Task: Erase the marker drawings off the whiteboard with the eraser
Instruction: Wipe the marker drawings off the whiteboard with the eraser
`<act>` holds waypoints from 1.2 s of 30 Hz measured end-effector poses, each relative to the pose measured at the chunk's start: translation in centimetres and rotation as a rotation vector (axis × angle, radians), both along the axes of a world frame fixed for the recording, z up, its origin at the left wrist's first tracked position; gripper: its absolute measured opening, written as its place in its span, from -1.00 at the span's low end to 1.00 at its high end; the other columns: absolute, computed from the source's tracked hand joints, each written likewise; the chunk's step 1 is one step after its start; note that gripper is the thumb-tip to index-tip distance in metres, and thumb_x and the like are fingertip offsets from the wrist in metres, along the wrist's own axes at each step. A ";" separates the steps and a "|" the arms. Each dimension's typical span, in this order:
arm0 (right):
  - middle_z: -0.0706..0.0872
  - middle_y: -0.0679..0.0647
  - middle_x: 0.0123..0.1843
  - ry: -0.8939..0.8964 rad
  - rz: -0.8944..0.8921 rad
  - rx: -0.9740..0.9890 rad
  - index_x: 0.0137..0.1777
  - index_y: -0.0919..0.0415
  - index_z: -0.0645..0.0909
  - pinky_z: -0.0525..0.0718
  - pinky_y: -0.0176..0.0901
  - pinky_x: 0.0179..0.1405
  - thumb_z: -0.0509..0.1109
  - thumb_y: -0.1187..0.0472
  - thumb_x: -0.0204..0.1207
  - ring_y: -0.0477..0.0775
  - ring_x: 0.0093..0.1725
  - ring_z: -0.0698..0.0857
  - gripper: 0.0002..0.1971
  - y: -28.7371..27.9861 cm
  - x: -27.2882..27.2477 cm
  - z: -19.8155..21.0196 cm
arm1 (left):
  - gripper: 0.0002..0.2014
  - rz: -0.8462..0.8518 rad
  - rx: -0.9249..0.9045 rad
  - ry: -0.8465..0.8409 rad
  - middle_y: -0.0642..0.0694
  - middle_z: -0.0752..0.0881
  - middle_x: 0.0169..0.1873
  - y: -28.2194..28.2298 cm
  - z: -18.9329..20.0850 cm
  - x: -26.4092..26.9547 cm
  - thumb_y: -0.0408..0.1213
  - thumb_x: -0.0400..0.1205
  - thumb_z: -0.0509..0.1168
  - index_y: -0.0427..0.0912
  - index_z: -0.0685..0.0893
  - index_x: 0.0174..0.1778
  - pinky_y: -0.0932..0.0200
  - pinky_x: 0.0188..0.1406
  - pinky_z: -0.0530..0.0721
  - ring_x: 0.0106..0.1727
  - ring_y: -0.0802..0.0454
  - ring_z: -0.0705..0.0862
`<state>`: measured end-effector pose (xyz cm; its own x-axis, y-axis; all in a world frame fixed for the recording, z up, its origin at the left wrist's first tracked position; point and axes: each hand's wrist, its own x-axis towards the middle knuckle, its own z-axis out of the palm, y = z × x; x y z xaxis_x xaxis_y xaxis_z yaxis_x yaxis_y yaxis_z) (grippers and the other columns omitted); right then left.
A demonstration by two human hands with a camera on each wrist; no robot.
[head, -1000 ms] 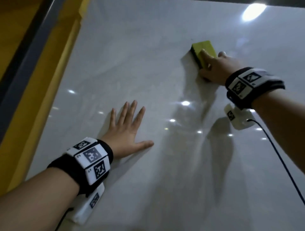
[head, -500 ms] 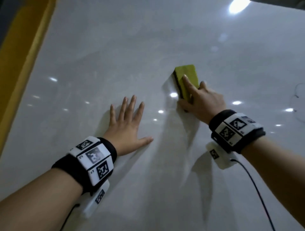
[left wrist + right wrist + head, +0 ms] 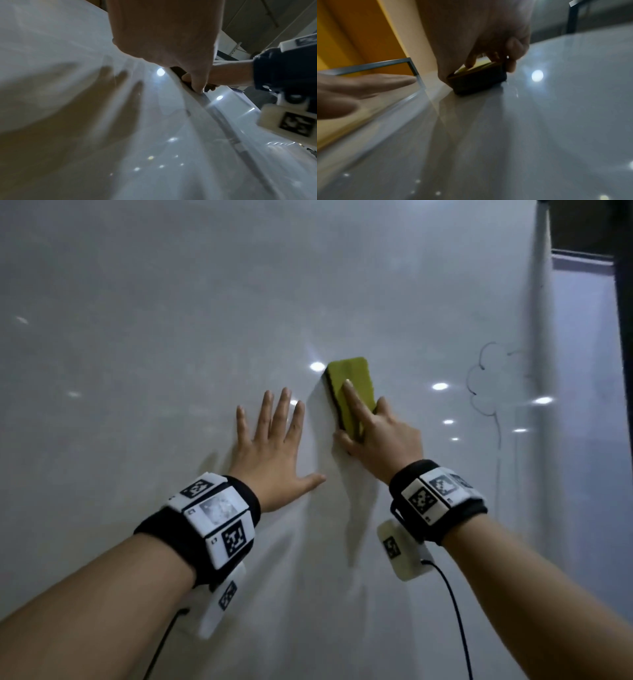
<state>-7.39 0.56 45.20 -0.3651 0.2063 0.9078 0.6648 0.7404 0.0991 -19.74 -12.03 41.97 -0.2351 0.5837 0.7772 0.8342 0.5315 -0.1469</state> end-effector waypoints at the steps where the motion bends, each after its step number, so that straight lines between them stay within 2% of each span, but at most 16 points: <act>1: 0.42 0.15 0.30 -0.027 -0.009 0.028 0.63 -0.28 -0.16 0.54 -0.03 -0.11 0.18 -0.23 0.57 0.28 0.13 0.61 -0.26 0.8 0.8 -0.9 | 0.04 0.010 0.003 0.004 -0.16 -0.55 0.54 0.5 -0.2 0.6 0.38 0.54 0.03 -0.15 -0.48 0.57 -0.34 0.46 -0.43 0.56 -0.18 -0.53; 3: 0.43 0.14 0.25 -0.033 -0.035 0.037 0.63 -0.28 -0.16 0.52 -0.03 -0.14 0.18 -0.23 0.56 0.25 0.13 0.59 -0.26 2.9 3.4 -2.3 | 0.02 0.036 -0.009 0.014 -0.17 -0.55 0.54 1.2 -1.0 1.7 0.35 0.56 0.03 -0.17 -0.48 0.57 -0.36 0.46 -0.42 0.56 -0.19 -0.52; 8: 0.48 0.19 0.20 0.089 -0.050 -0.100 0.64 -0.24 -0.10 0.57 -0.01 -0.14 0.19 -0.23 0.56 0.29 0.07 0.62 -0.27 6.9 7.6 -4.9 | -0.02 0.085 -0.112 0.017 -0.18 -0.55 0.54 3.1 -2.5 3.6 0.34 0.57 0.03 -0.09 -0.48 0.58 -0.38 0.47 -0.39 0.57 -0.21 -0.51; 9: 0.51 0.20 0.16 0.050 -0.051 -0.053 0.65 -0.20 -0.04 0.59 -0.02 -0.22 0.24 -0.21 0.54 0.29 0.00 0.64 -0.25 7.0 7.4 -6.2 | -0.03 0.083 -0.136 0.021 -0.18 -0.55 0.54 3.7 -2.7 4.0 0.34 0.57 0.02 -0.07 -0.48 0.58 -0.40 0.47 -0.38 0.57 -0.22 -0.51; 11: 0.59 0.20 -0.07 -0.011 0.034 0.127 0.61 -0.06 0.22 0.56 -0.10 -0.56 0.36 -0.19 0.42 0.26 -0.30 0.67 -0.24 6.9 6.7 -9.0 | -0.05 0.067 -0.167 0.055 -0.18 -0.54 0.54 5.2 -2.9 5.0 0.34 0.57 0.02 -0.05 -0.46 0.59 -0.42 0.49 -0.36 0.57 -0.22 -0.51; 12: 0.59 0.17 -0.18 -0.036 0.065 0.188 0.56 -0.04 0.29 0.48 -0.17 -0.68 0.33 -0.20 0.38 0.22 -0.41 0.63 -0.27 7.4 6.5 -10.1 | -0.04 0.054 -0.173 0.071 -0.17 -0.54 0.55 6.0 -3.0 5.6 0.35 0.57 0.01 -0.05 -0.45 0.59 -0.42 0.48 -0.37 0.57 -0.22 -0.51; 14: 0.57 0.13 -0.23 -0.005 0.068 0.208 0.52 -0.07 0.29 0.42 -0.22 -0.72 0.18 -0.22 0.38 0.17 -0.45 0.61 -0.32 8.9 7.2 -10.7 | -0.03 0.018 -0.170 0.062 -0.15 -0.54 0.55 7.7 -3.2 6.8 0.35 0.56 0.03 -0.06 -0.45 0.59 -0.39 0.45 -0.41 0.56 -0.20 -0.52; 16: 0.55 0.14 -0.10 0.113 0.041 0.061 0.62 -0.13 0.15 0.50 -0.15 -0.56 0.15 -0.23 0.48 0.20 -0.30 0.64 -0.31 10.1 8.9 -9.7 | -0.01 0.004 -0.162 0.015 -0.15 -0.56 0.54 9.1 -3.4 7.6 0.36 0.55 0.04 -0.05 -0.48 0.58 -0.37 0.44 -0.45 0.56 -0.20 -0.54; 18: 0.47 0.12 0.08 0.163 -0.032 -0.149 0.63 -0.25 -0.13 0.54 -0.10 -0.30 0.15 -0.24 0.56 0.19 -0.04 0.62 -0.28 11.4 10.5 -9.1 | 0.04 0.025 -0.141 -0.004 -0.15 -0.64 0.48 10.1 -3.6 7.6 0.40 0.52 0.03 -0.08 -0.57 0.51 -0.36 0.43 -0.47 0.53 -0.20 -0.58; 19: 0.44 0.11 0.12 0.187 -0.035 -0.205 0.62 -0.28 -0.22 0.53 -0.10 -0.23 0.13 -0.25 0.57 0.18 0.02 0.60 -0.27 11.7 11.0 -9.1 | 0.06 0.032 -0.128 -0.004 -0.15 -0.68 0.43 10.4 -3.7 7.5 0.43 0.50 0.03 -0.09 -0.61 0.46 -0.37 0.42 -0.49 0.51 -0.21 -0.61; 21: 0.42 0.10 0.13 0.195 -0.044 -0.236 0.60 -0.26 -0.30 0.52 -0.11 -0.24 0.12 -0.26 0.57 0.17 0.01 0.59 -0.24 11.5 11.2 -10.2 | 0.10 0.026 -0.108 0.008 -0.17 -0.73 0.38 10.6 -3.9 7.2 0.47 0.47 0.02 -0.11 -0.66 0.41 -0.36 0.38 -0.52 0.45 -0.20 -0.66; 24: 0.48 0.13 0.06 0.112 -0.055 -0.124 0.57 -0.14 -0.27 0.43 -0.15 -0.40 0.14 -0.25 0.55 0.21 -0.13 0.61 -0.23 11.2 10.8 -14.0 | 0.16 0.002 -0.124 0.023 -0.21 -0.74 0.38 10.5 -4.1 6.8 0.51 0.42 0.04 -0.10 -0.70 0.38 -0.38 0.32 -0.56 0.42 -0.22 -0.69; 27: 0.46 0.11 0.10 0.153 -0.133 -0.252 0.56 -0.19 -0.38 0.42 -0.15 -0.29 0.16 -0.22 0.56 0.18 0.02 0.58 -0.18 12.5 12.1 -14.6 | 0.21 -0.024 -0.170 0.039 -0.23 -0.80 0.32 10.3 -4.5 6.4 0.55 0.35 0.07 -0.05 -0.76 0.33 -0.38 0.24 -0.65 0.35 -0.25 -0.77; 29: 0.47 0.12 0.09 0.244 -0.142 -0.330 0.63 -0.19 -0.26 0.40 -0.15 -0.19 0.19 -0.20 0.55 0.17 0.13 0.51 -0.19 12.6 12.4 -14.1 | 0.24 -0.033 -0.196 0.042 -0.23 -0.83 0.27 10.3 -4.7 6.1 0.57 0.32 0.09 -0.03 -0.79 0.28 -0.38 0.20 -0.69 0.28 -0.25 -0.83; 32: 0.46 0.17 0.09 0.319 -0.070 -0.301 0.66 -0.13 -0.02 0.45 -0.08 -0.02 0.25 -0.20 0.54 0.19 0.17 0.41 -0.24 11.3 10.8 -15.0 | 0.26 -0.046 -0.200 0.041 -0.24 -0.83 0.27 10.2 -4.6 6.1 0.57 0.30 0.11 -0.03 -0.80 0.26 -0.40 0.21 -0.66 0.29 -0.26 -0.82; 36: 0.43 0.28 0.26 0.448 0.063 -0.297 0.61 -0.07 0.23 0.54 0.07 0.17 0.33 -0.06 0.56 0.26 0.29 0.42 -0.36 11.0 9.7 -17.2 | 0.26 -0.063 -0.195 0.052 -0.24 -0.82 0.26 9.9 -4.6 6.2 0.55 0.30 0.14 -0.04 -0.77 0.29 -0.43 0.26 -0.59 0.31 -0.26 -0.78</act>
<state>2.35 11.59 28.03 0.0241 0.4681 0.8833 0.5476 0.7330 -0.4035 -13.57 -2.15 37.32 -0.1559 0.7365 0.6583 0.8535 0.4359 -0.2856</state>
